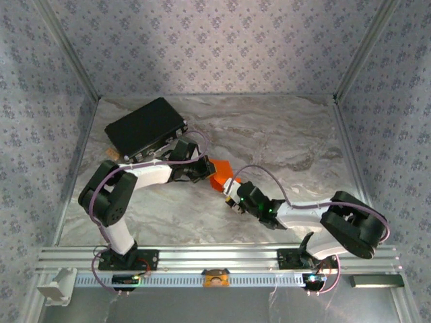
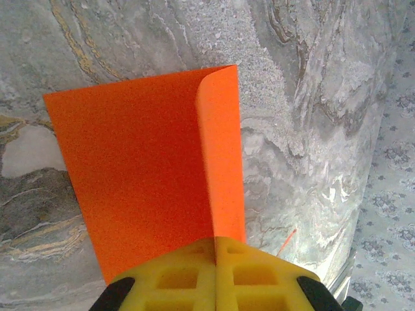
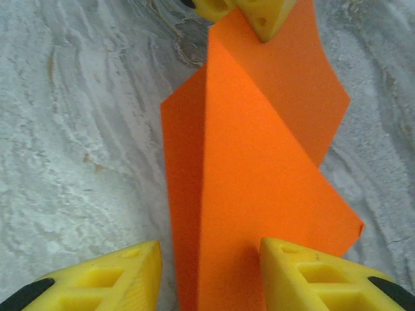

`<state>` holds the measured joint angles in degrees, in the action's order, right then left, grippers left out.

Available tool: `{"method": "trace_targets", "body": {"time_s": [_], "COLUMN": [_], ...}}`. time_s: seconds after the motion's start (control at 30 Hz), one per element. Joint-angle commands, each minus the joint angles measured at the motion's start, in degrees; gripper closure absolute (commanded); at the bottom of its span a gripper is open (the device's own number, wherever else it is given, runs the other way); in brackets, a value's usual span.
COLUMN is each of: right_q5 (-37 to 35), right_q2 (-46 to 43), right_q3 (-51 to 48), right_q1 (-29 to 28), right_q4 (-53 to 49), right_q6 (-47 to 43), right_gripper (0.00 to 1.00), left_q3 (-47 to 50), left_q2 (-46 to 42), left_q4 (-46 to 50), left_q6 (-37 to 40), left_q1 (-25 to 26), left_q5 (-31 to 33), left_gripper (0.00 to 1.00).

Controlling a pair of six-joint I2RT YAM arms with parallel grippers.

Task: Fold a paper plane with a square sheet of paper (pick it up from the middle)
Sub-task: Fourth fold the wing at the center of the table.

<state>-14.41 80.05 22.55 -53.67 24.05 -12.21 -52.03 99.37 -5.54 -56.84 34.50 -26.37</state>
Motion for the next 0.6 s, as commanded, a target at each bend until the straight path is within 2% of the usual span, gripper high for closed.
{"method": "trace_targets", "body": {"time_s": [0.0, 0.33, 0.57], "right_q5": [-3.5, -4.8, -6.4], "right_q2": [1.0, 5.4, 6.1], "right_q3": [1.4, 3.2, 4.4], "right_q1": [-0.2, -0.1, -0.3], "right_q4": [3.0, 3.8, 1.0], "right_q6": [-3.4, -4.7, -3.0], "right_gripper": [0.55, 0.59, 0.69], "left_q3": [-1.2, -1.4, -1.7], "left_q2": [-1.4, -1.2, -0.8], "left_q4": [1.2, 1.3, 1.4], "left_q6": [0.8, 0.9, 0.9], "left_q1": [0.0, 0.0, 0.0], "left_q5": [-1.2, -1.7, -2.0], "left_gripper": [0.94, 0.94, 0.93]}}
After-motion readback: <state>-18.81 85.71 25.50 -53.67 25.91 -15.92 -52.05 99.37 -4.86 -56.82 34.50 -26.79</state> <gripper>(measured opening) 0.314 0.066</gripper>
